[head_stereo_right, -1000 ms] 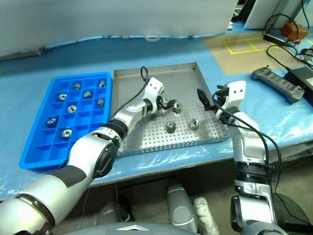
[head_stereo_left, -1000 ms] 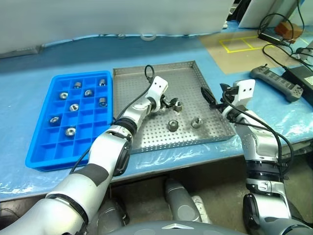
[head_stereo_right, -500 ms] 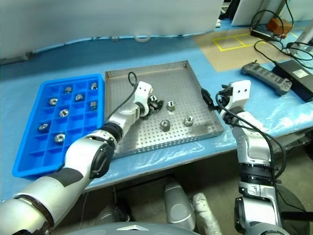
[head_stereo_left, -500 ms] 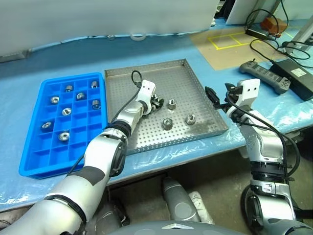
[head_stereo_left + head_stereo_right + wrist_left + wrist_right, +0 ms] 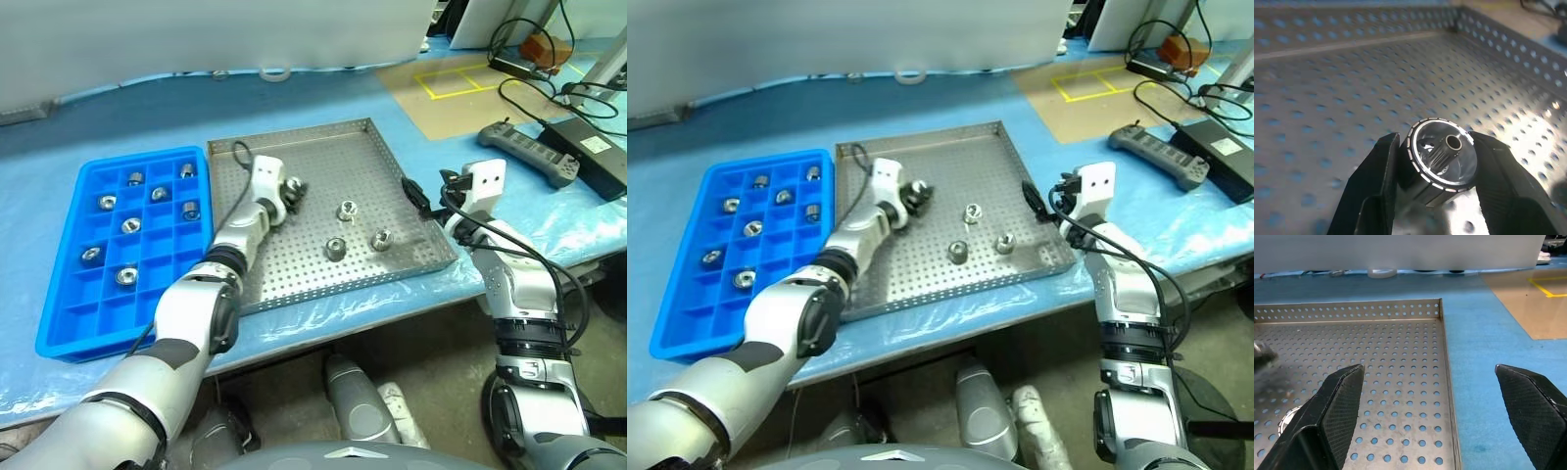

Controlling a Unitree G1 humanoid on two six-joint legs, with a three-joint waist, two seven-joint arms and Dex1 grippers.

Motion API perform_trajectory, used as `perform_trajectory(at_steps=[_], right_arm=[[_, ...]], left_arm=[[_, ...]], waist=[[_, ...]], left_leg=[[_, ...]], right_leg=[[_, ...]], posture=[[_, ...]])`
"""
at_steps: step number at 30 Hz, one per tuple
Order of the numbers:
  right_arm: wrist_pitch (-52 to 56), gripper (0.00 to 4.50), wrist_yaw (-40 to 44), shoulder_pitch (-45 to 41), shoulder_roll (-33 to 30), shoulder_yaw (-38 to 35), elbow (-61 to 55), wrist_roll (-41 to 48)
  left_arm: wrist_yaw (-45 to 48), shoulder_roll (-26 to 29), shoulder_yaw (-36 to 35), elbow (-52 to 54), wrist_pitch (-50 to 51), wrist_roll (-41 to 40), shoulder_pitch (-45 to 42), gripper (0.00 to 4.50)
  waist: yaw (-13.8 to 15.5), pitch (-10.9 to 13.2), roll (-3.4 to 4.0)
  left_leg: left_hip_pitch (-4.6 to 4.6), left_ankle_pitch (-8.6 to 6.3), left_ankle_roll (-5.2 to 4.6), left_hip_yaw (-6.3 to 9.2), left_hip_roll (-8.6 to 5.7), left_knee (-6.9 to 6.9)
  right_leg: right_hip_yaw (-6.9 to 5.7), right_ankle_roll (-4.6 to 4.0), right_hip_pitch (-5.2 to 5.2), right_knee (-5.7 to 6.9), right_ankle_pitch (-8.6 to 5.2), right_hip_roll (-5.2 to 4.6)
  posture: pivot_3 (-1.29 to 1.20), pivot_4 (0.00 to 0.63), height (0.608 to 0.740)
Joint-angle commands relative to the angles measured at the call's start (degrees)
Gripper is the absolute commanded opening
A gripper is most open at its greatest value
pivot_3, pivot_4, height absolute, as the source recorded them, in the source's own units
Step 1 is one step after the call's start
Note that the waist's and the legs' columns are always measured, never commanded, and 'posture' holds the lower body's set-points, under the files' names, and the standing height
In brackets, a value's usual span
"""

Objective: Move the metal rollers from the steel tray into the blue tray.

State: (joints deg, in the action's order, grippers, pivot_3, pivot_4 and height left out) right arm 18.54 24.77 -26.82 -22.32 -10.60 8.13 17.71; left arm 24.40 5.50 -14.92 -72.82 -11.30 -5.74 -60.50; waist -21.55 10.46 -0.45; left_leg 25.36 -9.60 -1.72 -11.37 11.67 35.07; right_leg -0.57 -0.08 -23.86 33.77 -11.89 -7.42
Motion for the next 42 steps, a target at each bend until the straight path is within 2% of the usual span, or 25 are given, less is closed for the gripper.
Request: perform_trajectory(at_steps=[1,5,10,15,17,22,27,32,42], right_arm=[[-2.91,4.50,1.80,-4.24,1.00,1.81,2.95,-0.79],[-5.46,4.50,4.38,-8.62,2.59,4.04,9.95,-1.91],[-9.98,4.50,8.01,-15.23,5.75,7.43,20.77,-4.26],[-13.98,4.50,11.00,-19.88,8.57,9.33,29.03,-6.11],[-15.64,4.50,11.93,-21.23,9.49,10.22,31.79,-7.22],[-17.99,4.50,13.36,-22.70,10.19,10.99,34.90,-8.65],[-18.68,4.50,13.53,-22.34,9.24,10.42,34.93,-9.23],[-18.21,4.50,12.84,-20.55,7.90,9.91,32.83,-9.33],[-15.47,4.50,10.45,-15.42,5.61,8.51,25.43,-8.52]], left_arm=[[-1.94,3.10,-3.66,8.30,-5.47,-4.23,2.10,1.85],[3.48,4.00,-2.86,26.55,-3.09,-8.23,11.57,1.85],[4.73,7.45,-2.12,56.47,9.75,-13.99,28.95,1.85],[2.00,11.04,-3.41,72.35,18.33,-16.77,40.65,1.85],[0.67,12.04,-3.42,75.70,20.22,-16.28,44.45,1.85],[-1.00,12.12,-1.57,77.70,21.89,-15.22,47.62,1.85],[-1.12,11.39,1.59,75.26,21.36,-13.76,45.44,1.85],[1.00,11.51,4.07,70.26,20.49,-13.26,40.35,1.85],[3.86,11.96,6.77,60.82,17.95,-10.94,34.90,1.85]], waist=[[0.03,0.00,0.00],[0.76,0.00,0.00],[2.81,0.04,-0.05],[7.75,0.13,-0.11],[9.92,0.14,-0.08],[15.14,0.16,-0.05],[19.37,0.16,-0.04],[20.37,0.15,-0.06],[19.18,0.14,-0.08]], left_leg=[[0.01,0.00,0.00,0.00,0.01,0.00],[0.06,0.01,-0.01,0.02,0.08,-0.02],[0.12,0.03,-0.05,0.16,0.21,-0.09],[0.09,0.27,0.20,0.26,0.31,-0.04],[-0.03,0.35,0.31,0.25,0.53,-0.06],[-0.17,0.46,0.79,0.12,0.67,-0.21],[-0.28,0.65,1.06,-0.12,0.85,-0.47],[-0.31,0.78,1.24,-0.25,0.76,-0.61],[-0.35,1.09,1.52,-0.35,1.21,-0.86]], right_leg=[[0.00,-0.01,-0.01,0.00,0.01,0.00],[-0.13,-0.02,-0.04,0.03,0.01,0.00],[-0.42,-0.03,-0.08,0.20,0.01,0.00],[-0.57,-0.19,-0.20,0.88,-0.09,-0.03],[-0.56,-0.20,-0.17,0.99,-0.10,-0.02],[-0.50,-0.20,-0.13,1.02,-0.11,0.05],[-0.33,-0.20,-0.27,1.08,-0.10,0.24],[0.06,-0.19,-0.44,1.13,-0.09,0.37],[0.48,-0.17,-0.79,1.26,-0.08,1.01]], posture=[[-0.64,0.150,0.740],[-0.52,0.150,0.740],[-0.40,0.150,0.740],[-0.30,0.150,0.740],[-0.28,0.150,0.740],[-0.27,0.150,0.740],[-0.30,0.150,0.740],[-0.36,0.150,0.740],[-0.44,0.150,0.740]])
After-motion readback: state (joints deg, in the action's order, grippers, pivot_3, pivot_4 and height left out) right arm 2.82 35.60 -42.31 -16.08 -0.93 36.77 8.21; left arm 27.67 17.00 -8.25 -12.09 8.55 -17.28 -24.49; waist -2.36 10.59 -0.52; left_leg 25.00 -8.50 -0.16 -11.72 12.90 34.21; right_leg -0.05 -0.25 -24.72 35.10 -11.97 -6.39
